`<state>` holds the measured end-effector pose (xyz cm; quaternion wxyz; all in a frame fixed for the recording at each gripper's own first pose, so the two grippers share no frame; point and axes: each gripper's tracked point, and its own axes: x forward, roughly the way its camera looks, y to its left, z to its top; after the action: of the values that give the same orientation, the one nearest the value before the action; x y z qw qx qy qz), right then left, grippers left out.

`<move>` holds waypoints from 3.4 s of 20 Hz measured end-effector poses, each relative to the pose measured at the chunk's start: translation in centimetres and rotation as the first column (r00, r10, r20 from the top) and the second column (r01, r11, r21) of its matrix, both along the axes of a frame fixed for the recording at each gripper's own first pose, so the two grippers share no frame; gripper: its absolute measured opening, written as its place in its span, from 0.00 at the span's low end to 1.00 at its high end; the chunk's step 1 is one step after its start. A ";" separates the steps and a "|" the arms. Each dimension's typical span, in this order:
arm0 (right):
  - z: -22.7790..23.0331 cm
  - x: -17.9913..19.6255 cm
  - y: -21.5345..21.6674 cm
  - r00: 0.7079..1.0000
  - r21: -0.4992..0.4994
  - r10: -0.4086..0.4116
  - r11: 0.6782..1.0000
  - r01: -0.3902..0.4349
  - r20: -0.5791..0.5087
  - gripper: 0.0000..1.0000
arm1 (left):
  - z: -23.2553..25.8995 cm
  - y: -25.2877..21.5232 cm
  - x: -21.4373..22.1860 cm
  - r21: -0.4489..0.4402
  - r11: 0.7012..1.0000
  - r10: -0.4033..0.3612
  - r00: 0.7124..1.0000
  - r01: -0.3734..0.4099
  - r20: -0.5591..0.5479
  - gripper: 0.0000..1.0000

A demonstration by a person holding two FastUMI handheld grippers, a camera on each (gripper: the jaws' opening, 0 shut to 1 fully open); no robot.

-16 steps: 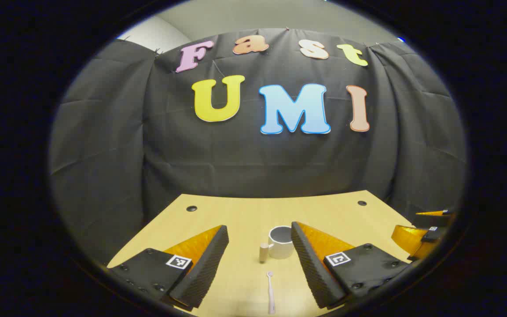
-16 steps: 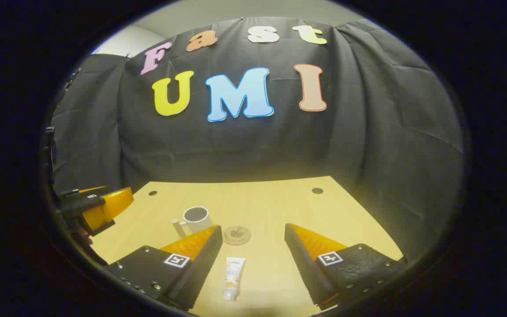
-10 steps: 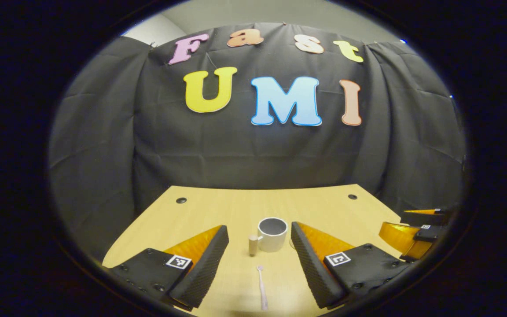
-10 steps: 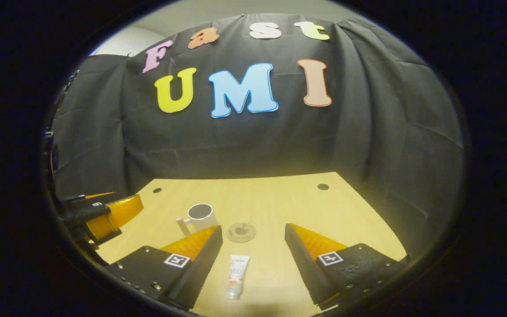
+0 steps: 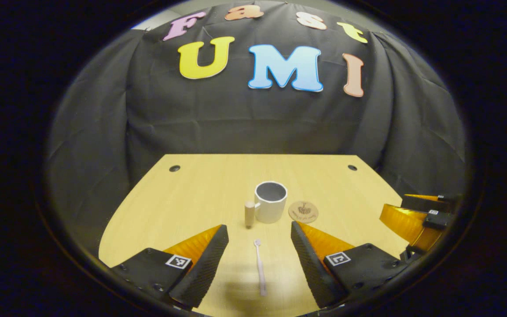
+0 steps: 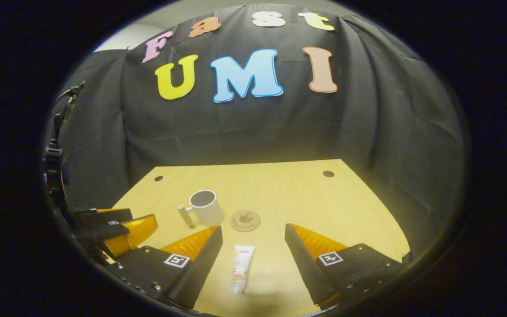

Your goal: Put the toothbrush and toothpaste on the desktop into the cup, then pick up the cup and place it on the coaster on the desktop.

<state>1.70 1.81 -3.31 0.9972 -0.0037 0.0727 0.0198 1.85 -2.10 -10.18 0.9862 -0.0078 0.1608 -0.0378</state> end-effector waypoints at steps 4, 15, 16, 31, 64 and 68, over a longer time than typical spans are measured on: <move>-1.9 0.9 0.5 0.997 -0.006 0.004 1.000 -0.005 -0.081 0.88 | -3.4 -0.3 0.9 -0.013 1.000 -0.021 0.996 0.020 -0.091 0.95; -9.6 4.2 1.0 0.921 -0.013 -0.035 0.999 0.032 -0.388 0.89 | -10.4 0.4 2.9 -0.005 1.000 -0.024 0.948 0.024 -0.317 1.00; -10.3 4.5 1.3 0.909 -0.001 -0.033 0.999 0.036 -0.415 0.89 | -11.1 0.4 3.0 -0.008 1.000 -0.026 0.942 0.025 -0.334 0.97; -18.4 6.2 2.6 0.794 -0.049 -0.047 0.999 0.022 -0.607 0.89 | -19.2 0.8 4.5 0.022 1.000 -0.007 0.866 0.021 -0.501 0.98; -18.6 4.9 3.5 0.780 0.053 0.015 0.998 0.023 -0.626 0.07 | -14.5 2.4 6.0 0.060 0.998 0.042 0.935 -0.022 -0.353 0.07; -17.3 4.7 3.8 0.804 0.060 0.027 0.998 0.010 -0.595 0.07 | -9.9 2.5 6.0 0.006 0.999 0.037 0.959 -0.037 -0.282 0.07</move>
<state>6.41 5.60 -20.60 0.9237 0.0325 0.3809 0.0266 7.87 0.42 -20.08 0.9538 -0.0157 0.2997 -0.0179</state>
